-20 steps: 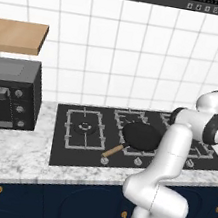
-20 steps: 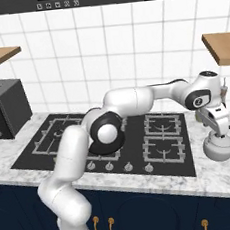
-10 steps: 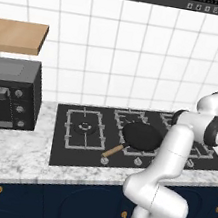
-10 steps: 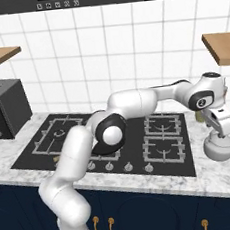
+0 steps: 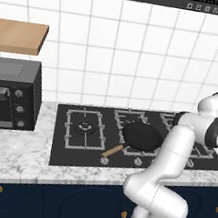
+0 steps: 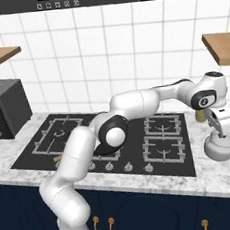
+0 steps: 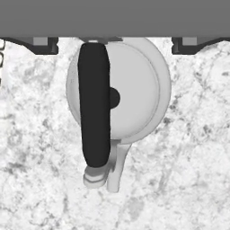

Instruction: Pick the kettle from the counter and place it on a stove burner. Then turn the burner on.

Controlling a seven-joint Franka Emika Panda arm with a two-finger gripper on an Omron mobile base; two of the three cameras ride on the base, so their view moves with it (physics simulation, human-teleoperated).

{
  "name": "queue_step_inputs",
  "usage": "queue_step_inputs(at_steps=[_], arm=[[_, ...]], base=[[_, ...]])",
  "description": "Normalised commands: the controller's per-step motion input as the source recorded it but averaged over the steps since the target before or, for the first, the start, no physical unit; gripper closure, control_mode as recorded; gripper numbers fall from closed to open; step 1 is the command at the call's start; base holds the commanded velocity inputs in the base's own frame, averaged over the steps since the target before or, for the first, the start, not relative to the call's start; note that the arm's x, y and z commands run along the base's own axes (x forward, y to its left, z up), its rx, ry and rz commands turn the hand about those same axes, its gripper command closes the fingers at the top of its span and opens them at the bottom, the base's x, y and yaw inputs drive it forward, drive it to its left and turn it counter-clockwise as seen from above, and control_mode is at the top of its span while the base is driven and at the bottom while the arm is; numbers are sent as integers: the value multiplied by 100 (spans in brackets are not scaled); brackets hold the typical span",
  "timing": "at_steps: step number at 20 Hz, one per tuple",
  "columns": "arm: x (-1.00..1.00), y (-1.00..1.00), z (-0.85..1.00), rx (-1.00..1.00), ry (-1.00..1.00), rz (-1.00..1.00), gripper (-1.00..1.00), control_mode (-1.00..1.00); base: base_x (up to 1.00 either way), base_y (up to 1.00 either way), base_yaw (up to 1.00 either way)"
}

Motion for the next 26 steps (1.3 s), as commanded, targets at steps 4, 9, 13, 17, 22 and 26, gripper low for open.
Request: queue_step_inputs(at_steps=[4,9,13,17,22,26], arm=[[0,0,-1,0,-12,-11,-100,-100],[-5,0,0,-2,-15,-5,-100,-100],[0,0,-1,-2,-10,0,-100,-100],[0,0,-13,0,-2,0,-100,-100],[0,0,-3,0,0,0,-100,-100],[0,0,0,0,0,0,-100,-100]], base=[[0,0,0],[0,0,0],[0,0,0],[0,0,0],[0,0,0],[0,0,0]])
